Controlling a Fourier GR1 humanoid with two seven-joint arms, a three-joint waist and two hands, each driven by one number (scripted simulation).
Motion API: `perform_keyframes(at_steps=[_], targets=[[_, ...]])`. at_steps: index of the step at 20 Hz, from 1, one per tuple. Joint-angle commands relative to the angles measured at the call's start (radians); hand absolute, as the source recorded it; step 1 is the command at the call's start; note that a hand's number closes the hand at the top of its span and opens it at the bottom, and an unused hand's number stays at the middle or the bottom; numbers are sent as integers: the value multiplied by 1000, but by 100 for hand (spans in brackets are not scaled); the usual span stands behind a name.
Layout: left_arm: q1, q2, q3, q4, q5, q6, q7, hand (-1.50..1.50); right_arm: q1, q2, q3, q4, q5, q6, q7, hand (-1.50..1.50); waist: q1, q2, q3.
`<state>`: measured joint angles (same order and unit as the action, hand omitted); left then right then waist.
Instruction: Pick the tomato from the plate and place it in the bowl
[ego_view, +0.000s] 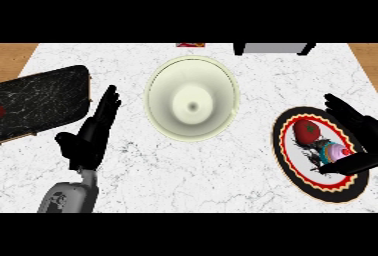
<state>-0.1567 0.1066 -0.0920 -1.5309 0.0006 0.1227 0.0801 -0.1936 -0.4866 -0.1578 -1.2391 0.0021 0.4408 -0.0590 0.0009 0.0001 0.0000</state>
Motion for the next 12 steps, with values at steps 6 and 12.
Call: perform_keyframes(at_steps=[6, 12], targets=[[2, -14, 35, 72, -10, -61, -83, 0, -29, 20, -31, 179, 93, 15, -146, -150, 0, 1, 0], [-12, -12, 6, -107, -38, -24, 116, 0, -89, 52, 22, 245, 244, -152, -126, -150, 6, 0, 1]])
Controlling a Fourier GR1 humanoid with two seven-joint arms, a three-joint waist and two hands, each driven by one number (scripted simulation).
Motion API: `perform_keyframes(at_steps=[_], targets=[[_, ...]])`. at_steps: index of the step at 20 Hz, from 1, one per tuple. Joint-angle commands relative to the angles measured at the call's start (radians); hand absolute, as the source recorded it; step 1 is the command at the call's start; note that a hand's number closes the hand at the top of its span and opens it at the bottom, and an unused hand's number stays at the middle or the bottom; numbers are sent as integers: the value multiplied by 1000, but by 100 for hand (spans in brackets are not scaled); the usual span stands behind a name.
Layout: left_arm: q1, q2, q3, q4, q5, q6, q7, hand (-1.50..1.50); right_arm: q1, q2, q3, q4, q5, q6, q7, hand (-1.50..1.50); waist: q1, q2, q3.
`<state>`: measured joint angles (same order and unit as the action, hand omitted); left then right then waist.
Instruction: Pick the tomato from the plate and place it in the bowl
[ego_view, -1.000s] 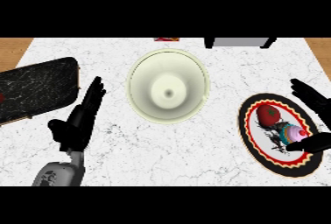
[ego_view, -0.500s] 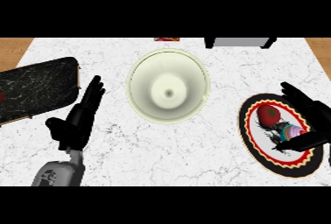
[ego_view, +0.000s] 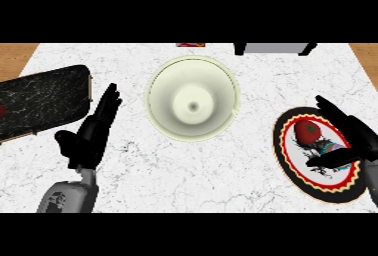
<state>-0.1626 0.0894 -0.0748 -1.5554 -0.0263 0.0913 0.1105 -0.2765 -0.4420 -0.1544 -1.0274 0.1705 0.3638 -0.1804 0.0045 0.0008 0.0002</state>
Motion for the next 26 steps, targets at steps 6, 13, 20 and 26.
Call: perform_keyframes(at_steps=[6, 13, 20, 26], targets=[[-36, 18, 69, 55, 31, -52, -14, 0, 3, 7, 37, 52, 136, -71, -43, -150, -4, -1, 0], [0, -26, 10, -17, -33, 6, 32, 0, -22, 10, 131, 144, 245, -60, -230, 150, 0, 0, 0], [15, -47, 28, 81, -19, -15, -85, 0, -45, 48, 136, 203, 291, -105, -309, 150, -2, 1, 0], [-10, -32, -4, 44, -20, -46, -28, 0, -84, 433, 427, -37, 284, -304, 54, 150, 58, -13, -2]])
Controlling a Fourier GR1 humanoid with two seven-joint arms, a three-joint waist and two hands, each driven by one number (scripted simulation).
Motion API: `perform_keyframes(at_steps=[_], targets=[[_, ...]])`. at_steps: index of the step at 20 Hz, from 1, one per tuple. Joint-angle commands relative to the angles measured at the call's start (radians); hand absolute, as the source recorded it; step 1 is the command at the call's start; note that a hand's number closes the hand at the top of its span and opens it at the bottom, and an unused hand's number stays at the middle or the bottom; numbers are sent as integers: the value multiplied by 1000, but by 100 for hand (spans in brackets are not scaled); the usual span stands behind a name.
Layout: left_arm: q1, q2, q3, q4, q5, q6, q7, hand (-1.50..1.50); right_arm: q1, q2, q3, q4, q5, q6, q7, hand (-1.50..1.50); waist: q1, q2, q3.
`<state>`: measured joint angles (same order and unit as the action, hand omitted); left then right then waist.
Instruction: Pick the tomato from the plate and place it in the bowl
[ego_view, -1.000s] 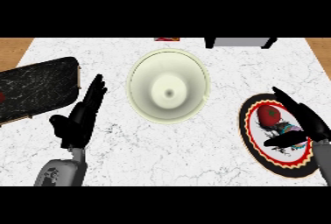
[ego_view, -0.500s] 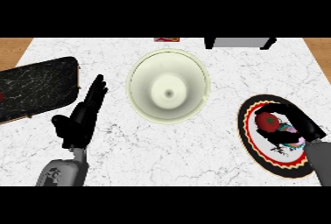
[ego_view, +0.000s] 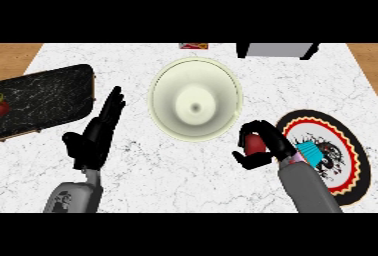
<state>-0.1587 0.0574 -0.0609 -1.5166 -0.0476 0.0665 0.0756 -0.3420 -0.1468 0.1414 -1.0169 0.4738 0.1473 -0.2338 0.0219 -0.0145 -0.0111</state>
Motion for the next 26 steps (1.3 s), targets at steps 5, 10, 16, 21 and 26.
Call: perform_keyframes(at_steps=[5, 10, 16, 21, 26], targets=[[-28, -11, -30, 29, -11, -17, 3, 0, -36, 144, 376, -162, -140, -327, 268, 150, 62, 8, 13], [-14, -9, -31, 17, -5, -23, 4, 0, -88, 146, 609, -363, -182, -609, 387, 150, 59, 0, 11], [-21, 13, 12, 32, 14, -26, 8, 0, -299, 147, 790, -496, 23, -844, 716, 150, 15, -6, 7], [10, 4, 2, 24, -5, -6, -1, 0, -527, 147, 787, -489, 161, -831, 1057, 150, 7, -13, 6], [-9, 0, 9, 39, 11, -19, -23, 0, -774, 147, 736, -457, 194, -761, 1355, 150, 13, -3, 6]])
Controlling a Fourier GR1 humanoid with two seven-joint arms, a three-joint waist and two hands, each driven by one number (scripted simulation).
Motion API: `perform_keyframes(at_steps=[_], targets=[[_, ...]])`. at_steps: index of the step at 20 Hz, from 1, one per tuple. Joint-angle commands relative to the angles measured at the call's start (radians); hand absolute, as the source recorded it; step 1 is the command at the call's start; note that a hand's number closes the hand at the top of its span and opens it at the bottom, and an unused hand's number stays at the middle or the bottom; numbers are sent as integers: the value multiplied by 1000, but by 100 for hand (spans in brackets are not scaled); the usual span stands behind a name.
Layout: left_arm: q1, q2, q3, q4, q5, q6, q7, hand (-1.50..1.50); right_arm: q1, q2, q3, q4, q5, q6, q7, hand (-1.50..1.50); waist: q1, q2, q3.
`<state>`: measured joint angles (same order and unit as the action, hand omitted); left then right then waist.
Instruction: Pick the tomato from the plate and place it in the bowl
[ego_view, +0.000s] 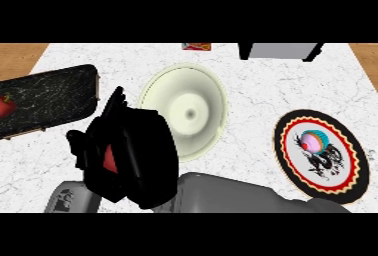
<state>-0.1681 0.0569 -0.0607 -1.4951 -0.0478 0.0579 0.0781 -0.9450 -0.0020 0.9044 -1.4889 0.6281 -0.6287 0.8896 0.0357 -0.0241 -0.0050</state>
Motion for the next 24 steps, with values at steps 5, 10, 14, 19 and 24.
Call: perform_keyframes(at_steps=[5, 10, 14, 19, 24], targets=[[-9, -29, -23, 5, -18, 18, -8, 0, -359, 2, -36, 82, 31, 0, 409, 150, 9, 15, 1], [-31, -11, -8, 3, 2, -8, 6, 0, -474, 2, -131, 265, -65, 30, 365, 150, 20, 26, 1], [4, 3, 2, 15, -15, 0, -46, 0, -530, 2, -147, 364, -41, 140, 375, 150, -4, 23, 2], [11, -21, -1, -31, -12, 27, 3, 0, -513, -20, -158, 516, -48, 248, 261, 150, -16, 24, 4], [7, -8, 6, -27, -11, 15, 2, 0, -446, 2, -166, 622, -4, 182, 190, 150, -24, 25, 4]])
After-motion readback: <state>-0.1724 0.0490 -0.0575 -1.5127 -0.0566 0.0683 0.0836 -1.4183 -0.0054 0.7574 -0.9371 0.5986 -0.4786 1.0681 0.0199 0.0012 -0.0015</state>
